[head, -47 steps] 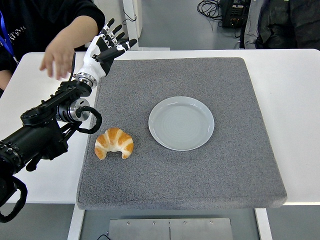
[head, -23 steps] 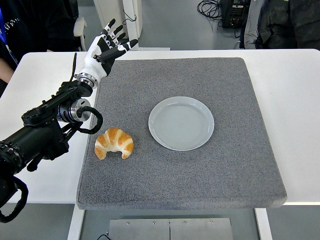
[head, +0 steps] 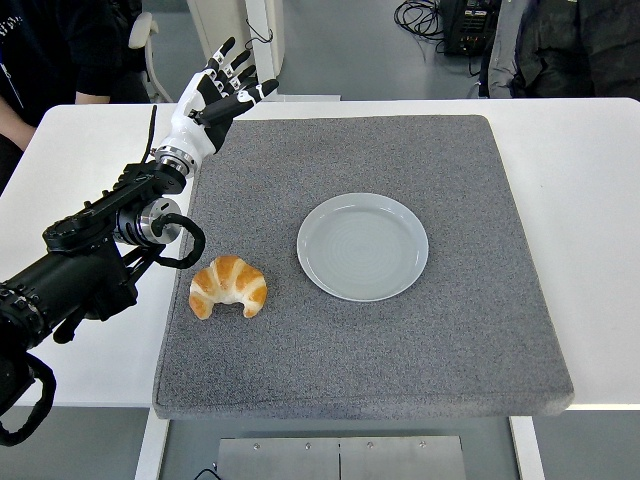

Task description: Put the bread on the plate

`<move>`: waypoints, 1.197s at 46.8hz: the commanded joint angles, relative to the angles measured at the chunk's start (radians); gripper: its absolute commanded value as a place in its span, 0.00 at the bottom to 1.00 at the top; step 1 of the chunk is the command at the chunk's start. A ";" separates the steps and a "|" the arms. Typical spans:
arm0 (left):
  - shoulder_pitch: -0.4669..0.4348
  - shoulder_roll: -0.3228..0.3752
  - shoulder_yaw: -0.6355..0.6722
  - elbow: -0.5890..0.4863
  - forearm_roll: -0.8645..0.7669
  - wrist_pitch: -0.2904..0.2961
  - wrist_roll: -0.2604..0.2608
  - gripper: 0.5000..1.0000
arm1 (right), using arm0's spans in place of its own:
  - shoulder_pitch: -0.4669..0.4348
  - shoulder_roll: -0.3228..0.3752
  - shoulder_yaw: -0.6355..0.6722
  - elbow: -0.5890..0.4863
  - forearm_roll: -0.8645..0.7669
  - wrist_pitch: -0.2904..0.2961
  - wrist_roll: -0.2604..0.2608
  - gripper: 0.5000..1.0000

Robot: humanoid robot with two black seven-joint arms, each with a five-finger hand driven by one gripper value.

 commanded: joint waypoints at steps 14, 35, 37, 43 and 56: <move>0.001 0.002 -0.002 0.000 -0.001 0.007 0.000 0.93 | 0.001 0.000 0.001 0.000 0.000 0.000 0.000 1.00; -0.006 0.018 0.000 -0.080 -0.006 0.085 0.055 0.93 | 0.001 0.000 0.000 0.002 0.000 0.000 0.000 1.00; -0.005 0.040 0.000 -0.121 -0.006 0.107 0.083 0.92 | 0.001 0.000 0.000 0.001 -0.001 0.000 0.000 1.00; -0.003 0.120 0.002 -0.305 -0.006 0.200 0.170 0.92 | 0.004 0.000 0.000 0.001 -0.001 0.000 0.000 1.00; -0.077 0.271 0.041 -0.655 0.003 0.372 0.360 0.90 | 0.006 0.000 0.000 0.000 0.000 0.000 0.000 1.00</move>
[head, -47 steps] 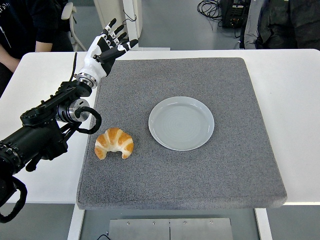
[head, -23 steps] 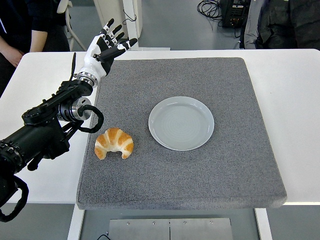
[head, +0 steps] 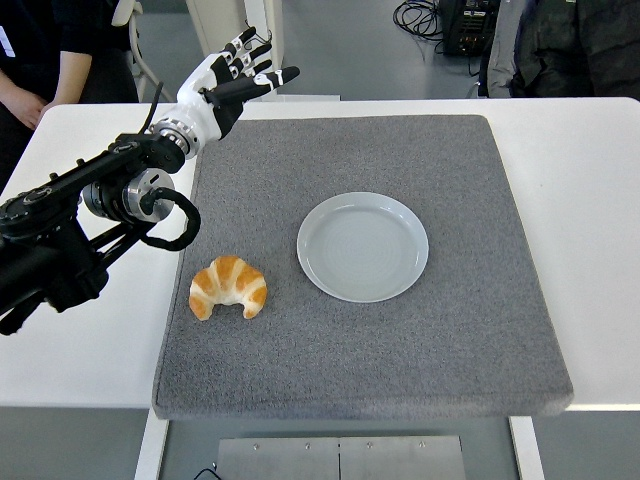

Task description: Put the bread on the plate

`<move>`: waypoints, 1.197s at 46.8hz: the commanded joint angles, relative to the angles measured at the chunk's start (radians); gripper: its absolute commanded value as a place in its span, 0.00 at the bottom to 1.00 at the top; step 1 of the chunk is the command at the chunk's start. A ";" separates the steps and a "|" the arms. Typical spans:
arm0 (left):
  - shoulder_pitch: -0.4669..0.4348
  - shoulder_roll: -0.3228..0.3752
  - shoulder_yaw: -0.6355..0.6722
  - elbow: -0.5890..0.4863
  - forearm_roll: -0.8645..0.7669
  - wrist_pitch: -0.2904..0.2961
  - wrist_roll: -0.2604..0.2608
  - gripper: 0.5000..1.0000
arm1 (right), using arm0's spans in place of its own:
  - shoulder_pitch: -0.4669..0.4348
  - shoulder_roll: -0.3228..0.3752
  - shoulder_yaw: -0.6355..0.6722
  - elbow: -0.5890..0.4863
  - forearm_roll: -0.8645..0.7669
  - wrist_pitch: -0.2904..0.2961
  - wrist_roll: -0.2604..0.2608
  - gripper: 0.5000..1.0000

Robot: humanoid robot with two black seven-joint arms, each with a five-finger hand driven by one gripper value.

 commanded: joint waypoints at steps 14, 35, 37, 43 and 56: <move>-0.364 0.250 0.495 -0.287 0.013 0.047 0.085 0.90 | 0.001 0.000 -0.001 0.000 0.000 0.000 0.000 1.00; -0.751 0.391 0.922 -0.518 0.226 -0.074 0.206 0.90 | 0.014 0.000 -0.001 -0.002 -0.001 0.000 0.000 1.00; -0.766 0.405 0.928 -0.531 0.252 -0.099 0.218 0.90 | 0.014 0.000 -0.001 -0.002 -0.001 0.000 0.000 1.00; -0.774 0.462 0.926 -0.545 0.358 -0.212 0.232 0.90 | 0.014 0.000 -0.003 -0.003 -0.001 0.000 0.000 1.00; -0.712 0.602 0.917 -0.554 0.550 -0.415 0.212 0.90 | 0.018 0.000 -0.001 -0.002 0.000 0.000 0.000 1.00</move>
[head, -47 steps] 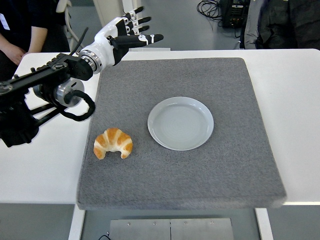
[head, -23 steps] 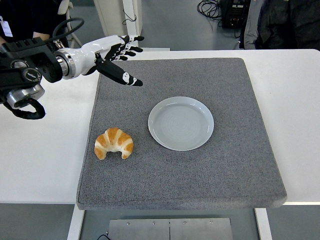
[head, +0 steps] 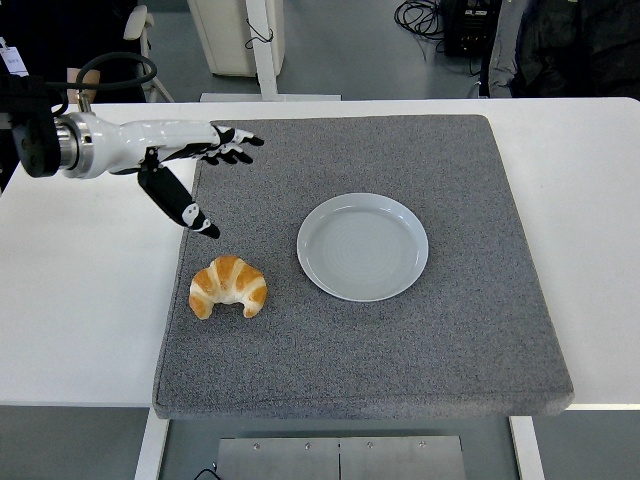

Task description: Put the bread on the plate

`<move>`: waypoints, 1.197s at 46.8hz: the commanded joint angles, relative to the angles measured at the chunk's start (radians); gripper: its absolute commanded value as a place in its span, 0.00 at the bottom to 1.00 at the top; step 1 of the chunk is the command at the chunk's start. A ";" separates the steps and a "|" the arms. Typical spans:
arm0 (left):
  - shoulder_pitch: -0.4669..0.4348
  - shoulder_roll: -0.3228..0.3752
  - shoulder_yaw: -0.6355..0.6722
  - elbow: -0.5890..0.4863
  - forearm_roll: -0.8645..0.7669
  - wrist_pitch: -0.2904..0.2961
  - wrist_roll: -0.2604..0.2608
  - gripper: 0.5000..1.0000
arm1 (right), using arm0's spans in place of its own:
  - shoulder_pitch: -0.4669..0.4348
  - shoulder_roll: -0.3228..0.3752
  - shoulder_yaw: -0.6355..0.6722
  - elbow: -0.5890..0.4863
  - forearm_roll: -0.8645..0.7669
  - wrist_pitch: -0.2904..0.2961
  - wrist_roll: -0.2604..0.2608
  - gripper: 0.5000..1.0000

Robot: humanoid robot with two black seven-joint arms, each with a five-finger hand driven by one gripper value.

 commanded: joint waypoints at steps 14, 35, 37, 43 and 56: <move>0.332 0.054 -0.174 0.003 0.276 0.103 -0.149 0.87 | 0.006 0.000 0.000 0.000 0.000 -0.002 0.000 1.00; 0.639 0.025 -0.334 0.017 0.467 0.226 -0.203 0.87 | 0.006 0.000 0.002 0.000 -0.001 0.000 0.000 1.00; 0.656 0.018 -0.334 0.019 0.467 0.255 -0.214 0.87 | 0.006 0.000 0.002 0.000 -0.001 0.000 0.000 1.00; 0.708 -0.001 -0.333 0.034 0.478 0.327 -0.247 0.87 | 0.006 0.000 0.002 0.000 -0.001 0.000 0.000 1.00; 0.747 -0.018 -0.334 0.075 0.524 0.364 -0.292 0.87 | 0.006 0.000 0.000 0.000 -0.001 0.000 0.000 1.00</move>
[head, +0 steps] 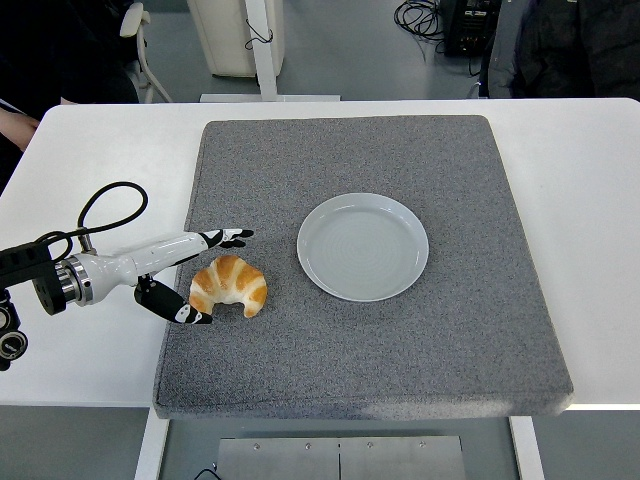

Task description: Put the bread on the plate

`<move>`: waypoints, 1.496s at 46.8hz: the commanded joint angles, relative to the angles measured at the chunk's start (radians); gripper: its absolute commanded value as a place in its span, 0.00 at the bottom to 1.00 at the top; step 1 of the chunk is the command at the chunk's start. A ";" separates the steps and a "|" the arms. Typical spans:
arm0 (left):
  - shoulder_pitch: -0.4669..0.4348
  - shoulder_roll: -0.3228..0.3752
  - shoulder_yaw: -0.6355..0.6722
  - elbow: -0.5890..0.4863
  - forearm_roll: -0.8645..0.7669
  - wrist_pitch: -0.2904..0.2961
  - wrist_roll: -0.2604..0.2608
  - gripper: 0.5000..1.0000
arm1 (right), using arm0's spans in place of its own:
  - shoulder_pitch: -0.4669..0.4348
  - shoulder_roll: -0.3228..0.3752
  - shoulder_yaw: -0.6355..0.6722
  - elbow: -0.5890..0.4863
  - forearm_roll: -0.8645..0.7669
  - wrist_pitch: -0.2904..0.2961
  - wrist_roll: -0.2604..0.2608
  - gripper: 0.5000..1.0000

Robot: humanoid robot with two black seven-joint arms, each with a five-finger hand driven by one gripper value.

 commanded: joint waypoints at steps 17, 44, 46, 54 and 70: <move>0.033 -0.089 0.000 0.080 -0.002 0.058 -0.045 0.87 | 0.000 0.000 0.001 -0.001 -0.001 -0.001 0.000 1.00; 0.079 -0.124 0.000 0.125 0.001 0.122 -0.055 0.74 | 0.000 0.000 0.000 -0.001 -0.001 -0.001 0.000 1.00; 0.081 -0.124 0.000 0.129 0.001 0.122 -0.057 0.72 | 0.000 0.000 0.000 -0.003 -0.001 -0.001 0.000 1.00; 0.081 -0.124 0.010 0.136 0.002 0.124 -0.058 0.59 | 0.000 0.000 0.000 -0.001 -0.001 -0.001 0.000 1.00; 0.074 -0.119 0.004 0.139 0.002 0.122 -0.058 0.05 | 0.000 0.000 0.000 -0.001 -0.001 -0.001 0.000 1.00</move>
